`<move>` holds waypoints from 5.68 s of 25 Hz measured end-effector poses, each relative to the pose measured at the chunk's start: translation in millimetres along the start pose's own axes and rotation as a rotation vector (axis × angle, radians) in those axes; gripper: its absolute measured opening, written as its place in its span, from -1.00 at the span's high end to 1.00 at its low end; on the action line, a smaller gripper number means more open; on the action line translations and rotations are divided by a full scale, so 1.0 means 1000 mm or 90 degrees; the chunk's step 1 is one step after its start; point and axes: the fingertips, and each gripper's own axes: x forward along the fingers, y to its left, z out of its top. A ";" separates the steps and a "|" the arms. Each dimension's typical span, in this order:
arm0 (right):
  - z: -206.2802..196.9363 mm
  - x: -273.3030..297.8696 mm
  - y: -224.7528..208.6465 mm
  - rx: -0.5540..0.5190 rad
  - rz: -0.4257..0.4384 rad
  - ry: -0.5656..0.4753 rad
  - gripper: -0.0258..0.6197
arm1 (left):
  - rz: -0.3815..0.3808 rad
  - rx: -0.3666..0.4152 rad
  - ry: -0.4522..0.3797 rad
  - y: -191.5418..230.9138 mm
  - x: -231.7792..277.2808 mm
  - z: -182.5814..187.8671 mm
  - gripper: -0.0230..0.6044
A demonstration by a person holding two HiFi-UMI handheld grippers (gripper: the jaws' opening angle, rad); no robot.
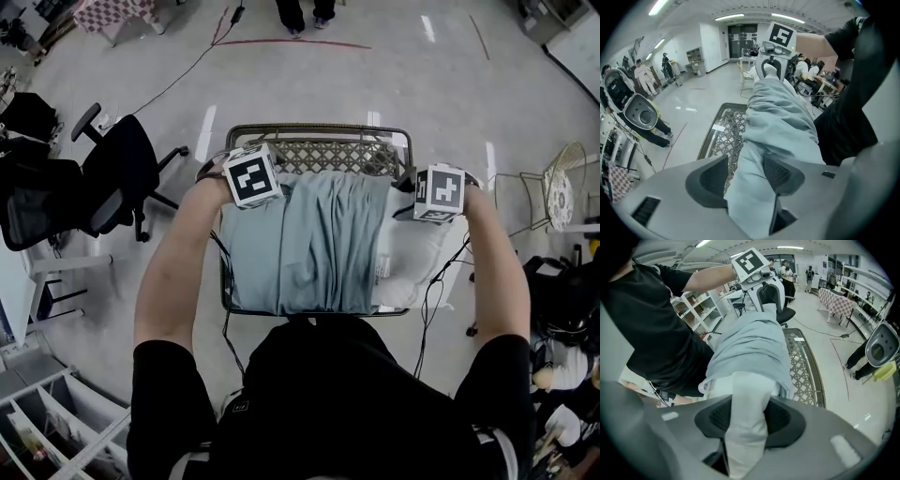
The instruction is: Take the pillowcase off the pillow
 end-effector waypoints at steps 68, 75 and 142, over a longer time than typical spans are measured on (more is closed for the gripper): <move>-0.097 0.188 0.148 0.082 -0.478 0.115 -0.31 | 0.236 -0.297 0.025 -0.291 0.105 -0.265 0.73; -0.101 0.176 0.138 0.080 -0.508 0.097 0.19 | 0.300 -0.342 0.078 -0.265 0.081 -0.295 0.90; -0.027 0.165 0.160 0.281 -0.440 -0.045 0.37 | 0.329 -0.139 -0.073 -0.233 0.083 -0.110 0.81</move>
